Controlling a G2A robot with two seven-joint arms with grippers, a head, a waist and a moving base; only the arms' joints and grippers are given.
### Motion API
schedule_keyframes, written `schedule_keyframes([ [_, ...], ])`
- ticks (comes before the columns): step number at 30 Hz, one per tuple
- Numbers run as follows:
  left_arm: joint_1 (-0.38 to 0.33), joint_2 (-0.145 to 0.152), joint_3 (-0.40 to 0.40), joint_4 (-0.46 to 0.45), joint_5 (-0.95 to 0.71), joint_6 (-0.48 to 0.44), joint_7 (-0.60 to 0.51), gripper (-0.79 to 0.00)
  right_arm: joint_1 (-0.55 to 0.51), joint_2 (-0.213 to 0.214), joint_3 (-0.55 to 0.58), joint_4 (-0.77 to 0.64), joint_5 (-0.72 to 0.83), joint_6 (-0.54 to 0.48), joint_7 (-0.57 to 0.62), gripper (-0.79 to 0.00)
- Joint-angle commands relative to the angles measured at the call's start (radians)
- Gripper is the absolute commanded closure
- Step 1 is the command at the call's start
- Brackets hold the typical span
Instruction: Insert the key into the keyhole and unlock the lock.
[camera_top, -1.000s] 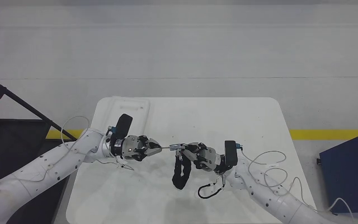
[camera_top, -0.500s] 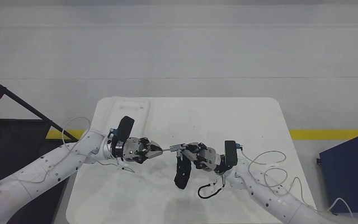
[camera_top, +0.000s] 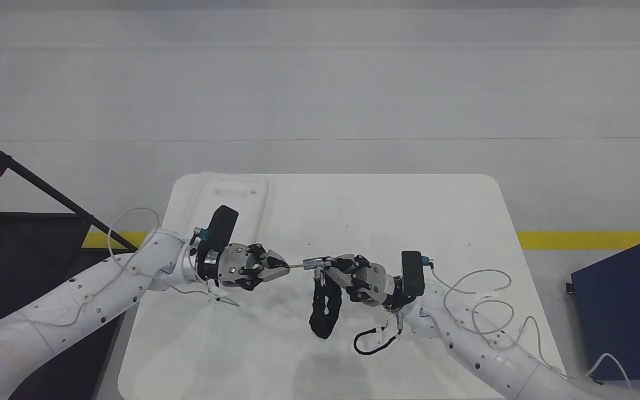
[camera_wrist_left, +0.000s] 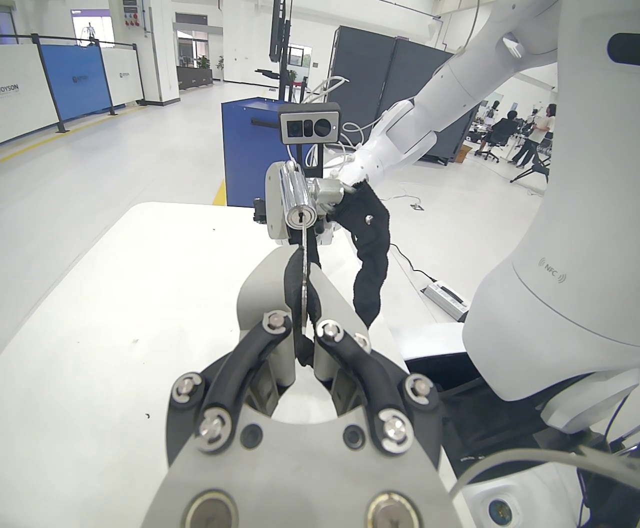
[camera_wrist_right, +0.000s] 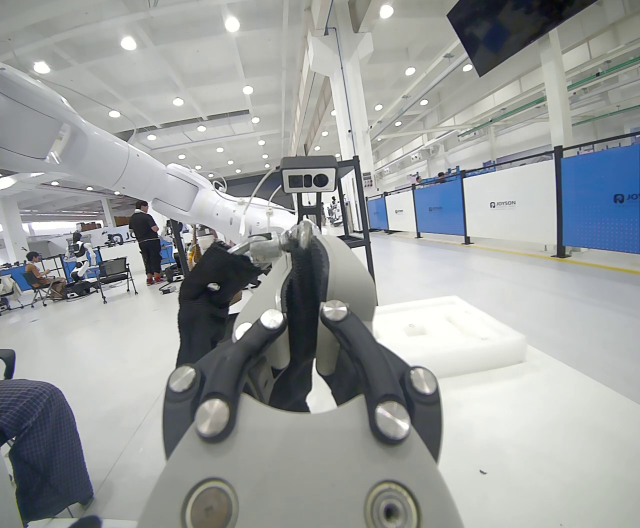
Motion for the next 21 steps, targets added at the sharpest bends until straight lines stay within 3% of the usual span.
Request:
schedule_keyframes([
  [1,-0.001,0.001,0.000,-0.001,-0.003,0.000,-0.005,0.000,0.000,0.000,0.000,0.000,0.000,0.000,0.000,0.000],
  [21,-0.016,-0.001,0.000,-0.002,-0.073,0.000,-0.097,0.000,0.000,0.000,0.000,0.000,0.000,0.000,0.000,0.000],
])
